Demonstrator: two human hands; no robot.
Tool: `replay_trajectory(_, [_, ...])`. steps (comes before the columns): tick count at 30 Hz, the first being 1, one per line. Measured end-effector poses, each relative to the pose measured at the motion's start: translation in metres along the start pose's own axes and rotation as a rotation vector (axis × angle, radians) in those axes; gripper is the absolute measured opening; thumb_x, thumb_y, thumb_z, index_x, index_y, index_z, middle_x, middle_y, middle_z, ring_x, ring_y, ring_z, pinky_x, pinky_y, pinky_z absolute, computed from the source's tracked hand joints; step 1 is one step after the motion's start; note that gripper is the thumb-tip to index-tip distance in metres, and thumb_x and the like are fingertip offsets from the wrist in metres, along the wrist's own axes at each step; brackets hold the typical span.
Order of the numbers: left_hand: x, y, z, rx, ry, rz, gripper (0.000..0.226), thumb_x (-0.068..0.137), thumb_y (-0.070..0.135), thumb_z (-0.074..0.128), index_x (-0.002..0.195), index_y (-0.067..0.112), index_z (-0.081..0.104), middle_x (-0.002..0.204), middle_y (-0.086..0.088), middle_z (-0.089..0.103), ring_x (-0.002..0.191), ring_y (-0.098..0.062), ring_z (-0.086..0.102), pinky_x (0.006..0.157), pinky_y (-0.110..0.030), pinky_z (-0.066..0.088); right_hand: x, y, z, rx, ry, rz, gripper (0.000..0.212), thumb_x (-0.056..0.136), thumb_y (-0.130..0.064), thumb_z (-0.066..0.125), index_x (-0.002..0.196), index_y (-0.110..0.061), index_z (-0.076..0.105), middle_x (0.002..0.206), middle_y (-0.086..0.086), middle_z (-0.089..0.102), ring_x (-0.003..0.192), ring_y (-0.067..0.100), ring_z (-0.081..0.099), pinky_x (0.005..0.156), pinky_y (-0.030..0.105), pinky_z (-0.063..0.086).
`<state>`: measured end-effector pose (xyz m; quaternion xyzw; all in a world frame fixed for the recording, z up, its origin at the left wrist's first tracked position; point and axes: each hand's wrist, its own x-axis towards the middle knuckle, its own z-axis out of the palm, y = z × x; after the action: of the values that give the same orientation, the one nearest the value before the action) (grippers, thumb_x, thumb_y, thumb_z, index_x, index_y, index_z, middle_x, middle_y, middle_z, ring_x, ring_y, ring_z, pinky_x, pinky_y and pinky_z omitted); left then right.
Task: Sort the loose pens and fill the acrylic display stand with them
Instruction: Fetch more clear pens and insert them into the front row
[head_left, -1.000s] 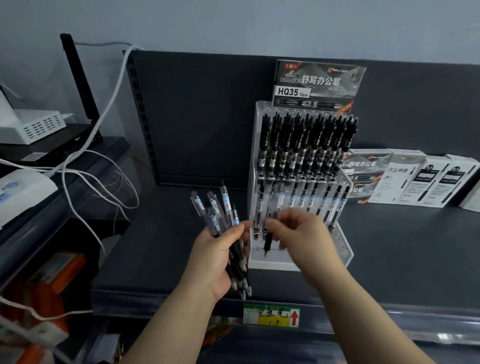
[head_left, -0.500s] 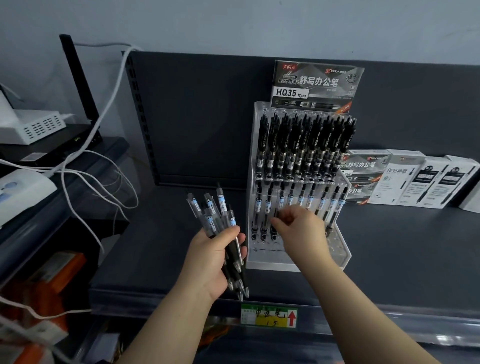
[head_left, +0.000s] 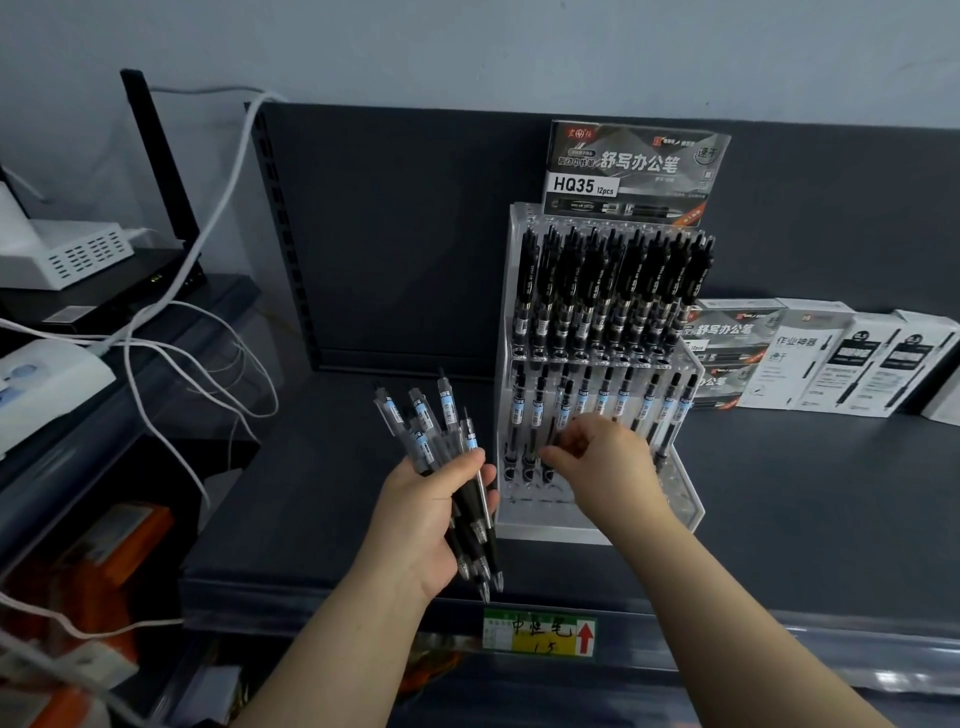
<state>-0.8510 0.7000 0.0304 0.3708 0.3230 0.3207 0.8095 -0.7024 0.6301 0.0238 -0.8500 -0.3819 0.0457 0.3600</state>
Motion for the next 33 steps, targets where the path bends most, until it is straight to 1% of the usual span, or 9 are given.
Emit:
replay_trajectory(2, [0.000, 0.000, 0.001, -0.010, -0.017, -0.008, 0.009, 0.084, 0.002, 0.065, 0.091, 0.009, 0.063, 0.065, 0.000, 0.069, 0.067, -0.013, 0.069, 0.067, -0.031, 0.058, -0.004, -0.001, -0.002, 0.023, 0.014, 0.003, 0.020, 0.082, -0.025, 0.070, 0.076, -0.017, 0.053, 0.070, -0.005, 0.056, 0.066, 0.012, 0.055, 0.056, 0.018, 0.041])
replay_trajectory(5, [0.000, 0.000, 0.001, 0.001, -0.033, -0.006, 0.010, 0.083, 0.004, 0.065, 0.091, 0.009, 0.063, 0.067, -0.002, 0.070, 0.070, -0.016, 0.068, 0.071, -0.035, 0.057, -0.020, -0.008, -0.006, 0.117, 0.094, -0.004, 0.021, 0.082, -0.027, 0.069, 0.073, -0.019, 0.052, 0.068, -0.004, 0.058, 0.061, 0.006, 0.053, 0.050, 0.015, 0.037])
replay_trajectory(11, [0.002, -0.004, 0.005, 0.058, -0.024, 0.003, 0.026, 0.078, 0.011, 0.070, 0.102, 0.005, 0.066, 0.085, -0.009, 0.070, 0.080, -0.025, 0.068, 0.063, -0.035, 0.054, -0.044, -0.030, -0.005, 0.346, -0.293, -0.061, 0.008, 0.084, -0.029, 0.067, 0.079, -0.024, 0.067, 0.064, -0.008, 0.062, 0.053, -0.005, 0.052, 0.051, 0.009, 0.043])
replay_trajectory(15, [-0.002, -0.007, 0.009, 0.054, -0.032, 0.000, 0.019, 0.081, 0.012, 0.068, 0.099, 0.007, 0.068, 0.086, -0.008, 0.073, 0.083, -0.025, 0.070, 0.061, -0.034, 0.054, -0.044, -0.028, -0.007, 0.350, -0.286, -0.021, 0.009, 0.085, -0.026, 0.066, 0.079, -0.019, 0.070, 0.065, -0.006, 0.065, 0.051, -0.004, 0.053, 0.049, 0.009, 0.043])
replay_trajectory(18, [-0.003, -0.008, 0.011, 0.023, -0.040, -0.007, 0.007, 0.084, 0.011, 0.065, 0.090, 0.012, 0.068, 0.084, -0.006, 0.074, 0.079, -0.021, 0.069, 0.059, -0.032, 0.051, -0.045, -0.026, -0.012, 0.418, -0.271, 0.018, 0.013, 0.086, -0.025, 0.064, 0.075, -0.020, 0.069, 0.063, -0.004, 0.063, 0.049, 0.001, 0.050, 0.050, 0.016, 0.044])
replay_trajectory(21, [-0.002, -0.007, 0.010, 0.004, -0.027, -0.007, 0.011, 0.086, 0.008, 0.062, 0.096, 0.007, 0.067, 0.083, -0.004, 0.074, 0.073, -0.013, 0.070, 0.062, -0.030, 0.052, -0.040, -0.021, -0.020, 0.516, -0.152, 0.093, 0.011, 0.087, -0.025, 0.062, 0.077, -0.020, 0.066, 0.065, -0.002, 0.064, 0.050, 0.007, 0.050, 0.051, 0.020, 0.046])
replay_trajectory(26, [-0.001, -0.007, 0.006, -0.021, -0.009, -0.034, 0.013, 0.087, 0.008, 0.062, 0.099, 0.004, 0.065, 0.079, -0.006, 0.071, 0.069, -0.013, 0.067, 0.063, -0.030, 0.054, -0.022, -0.009, -0.031, 0.565, 0.214, 0.140, 0.005, 0.086, -0.024, 0.065, 0.087, -0.020, 0.067, 0.069, -0.006, 0.066, 0.053, -0.001, 0.055, 0.052, 0.019, 0.046])
replay_trajectory(28, [-0.002, -0.007, 0.006, -0.024, -0.004, -0.040, 0.010, 0.086, 0.007, 0.062, 0.095, 0.006, 0.064, 0.076, -0.007, 0.068, 0.069, -0.015, 0.065, 0.064, -0.031, 0.054, -0.019, -0.006, -0.030, 0.519, 0.239, 0.143, 0.006, 0.086, -0.027, 0.065, 0.087, -0.021, 0.066, 0.070, -0.007, 0.066, 0.056, 0.003, 0.056, 0.052, 0.020, 0.043])
replay_trajectory(33, [-0.003, -0.008, 0.004, -0.010, -0.009, -0.046, 0.009, 0.085, 0.004, 0.063, 0.094, 0.004, 0.064, 0.076, -0.008, 0.066, 0.071, -0.018, 0.064, 0.066, -0.032, 0.052, -0.014, -0.006, -0.026, 0.402, 0.244, 0.098, 0.005, 0.088, -0.027, 0.063, 0.088, -0.021, 0.063, 0.068, -0.011, 0.062, 0.055, 0.001, 0.054, 0.045, 0.007, 0.040])
